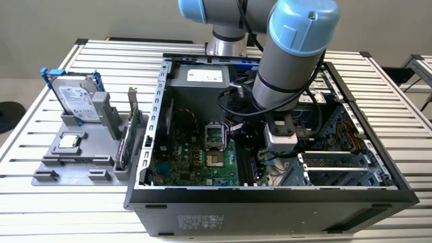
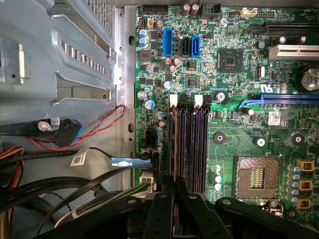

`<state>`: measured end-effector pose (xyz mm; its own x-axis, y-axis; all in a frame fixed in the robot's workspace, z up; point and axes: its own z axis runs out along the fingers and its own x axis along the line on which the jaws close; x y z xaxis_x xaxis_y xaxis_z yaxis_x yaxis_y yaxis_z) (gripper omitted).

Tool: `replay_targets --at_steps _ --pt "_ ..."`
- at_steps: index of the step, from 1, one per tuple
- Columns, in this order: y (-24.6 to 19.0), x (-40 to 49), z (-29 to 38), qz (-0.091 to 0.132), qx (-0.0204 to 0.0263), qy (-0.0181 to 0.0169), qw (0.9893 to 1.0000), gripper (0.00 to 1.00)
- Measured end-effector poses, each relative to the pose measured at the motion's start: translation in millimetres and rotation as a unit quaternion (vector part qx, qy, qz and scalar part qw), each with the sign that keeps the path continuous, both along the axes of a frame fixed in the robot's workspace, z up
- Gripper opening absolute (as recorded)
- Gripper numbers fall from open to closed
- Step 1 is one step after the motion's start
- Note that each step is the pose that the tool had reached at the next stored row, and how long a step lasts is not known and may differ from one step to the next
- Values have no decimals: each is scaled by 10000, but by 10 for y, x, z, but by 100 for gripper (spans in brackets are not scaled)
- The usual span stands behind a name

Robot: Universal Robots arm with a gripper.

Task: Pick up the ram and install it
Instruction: 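Insert the ram into the slot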

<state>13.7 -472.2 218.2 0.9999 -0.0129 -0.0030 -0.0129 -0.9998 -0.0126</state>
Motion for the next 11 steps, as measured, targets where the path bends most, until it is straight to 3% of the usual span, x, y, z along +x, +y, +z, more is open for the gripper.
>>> replay_targets --at_steps 11 --pt "-1 0 10 0 16 21 10000 0"
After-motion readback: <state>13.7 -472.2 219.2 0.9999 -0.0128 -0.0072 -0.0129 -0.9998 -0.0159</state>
